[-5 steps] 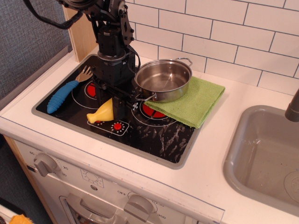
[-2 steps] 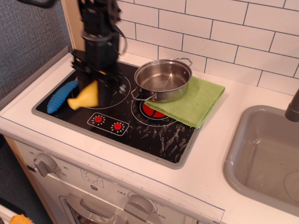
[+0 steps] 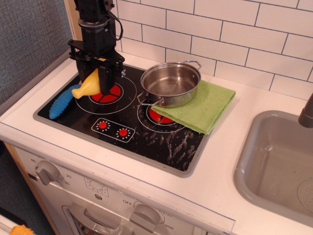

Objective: Move the drumstick to the top left burner

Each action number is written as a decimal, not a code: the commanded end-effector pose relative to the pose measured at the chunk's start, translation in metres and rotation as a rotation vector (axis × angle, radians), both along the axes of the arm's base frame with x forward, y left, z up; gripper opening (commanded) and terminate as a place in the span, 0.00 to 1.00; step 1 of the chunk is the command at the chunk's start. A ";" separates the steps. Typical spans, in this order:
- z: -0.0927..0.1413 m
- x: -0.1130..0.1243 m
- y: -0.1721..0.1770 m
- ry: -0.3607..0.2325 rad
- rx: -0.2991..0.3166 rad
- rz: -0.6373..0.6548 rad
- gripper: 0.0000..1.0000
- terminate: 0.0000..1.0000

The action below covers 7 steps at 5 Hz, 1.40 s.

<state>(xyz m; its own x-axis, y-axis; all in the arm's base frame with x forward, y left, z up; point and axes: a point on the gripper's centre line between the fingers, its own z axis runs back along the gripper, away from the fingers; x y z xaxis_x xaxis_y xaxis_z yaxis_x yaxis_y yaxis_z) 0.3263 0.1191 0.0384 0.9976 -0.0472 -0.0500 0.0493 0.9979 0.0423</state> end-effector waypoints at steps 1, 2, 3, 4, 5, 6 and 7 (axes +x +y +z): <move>-0.003 0.043 0.006 -0.017 0.026 -0.007 0.00 0.00; -0.005 0.064 -0.002 -0.028 0.029 -0.058 0.00 0.00; -0.005 0.073 -0.011 -0.030 0.033 -0.104 0.00 0.00; -0.006 0.072 -0.013 -0.027 0.022 -0.100 0.00 0.00; -0.002 0.067 -0.009 -0.037 0.008 -0.057 1.00 0.00; 0.018 0.063 -0.009 -0.085 0.012 -0.047 1.00 0.00; 0.046 0.055 -0.016 -0.160 0.022 -0.040 1.00 0.00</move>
<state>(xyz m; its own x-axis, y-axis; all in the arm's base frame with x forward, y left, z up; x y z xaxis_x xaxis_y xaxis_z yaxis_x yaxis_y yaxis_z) 0.3773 0.1011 0.0608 0.9962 -0.0746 0.0450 0.0723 0.9961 0.0498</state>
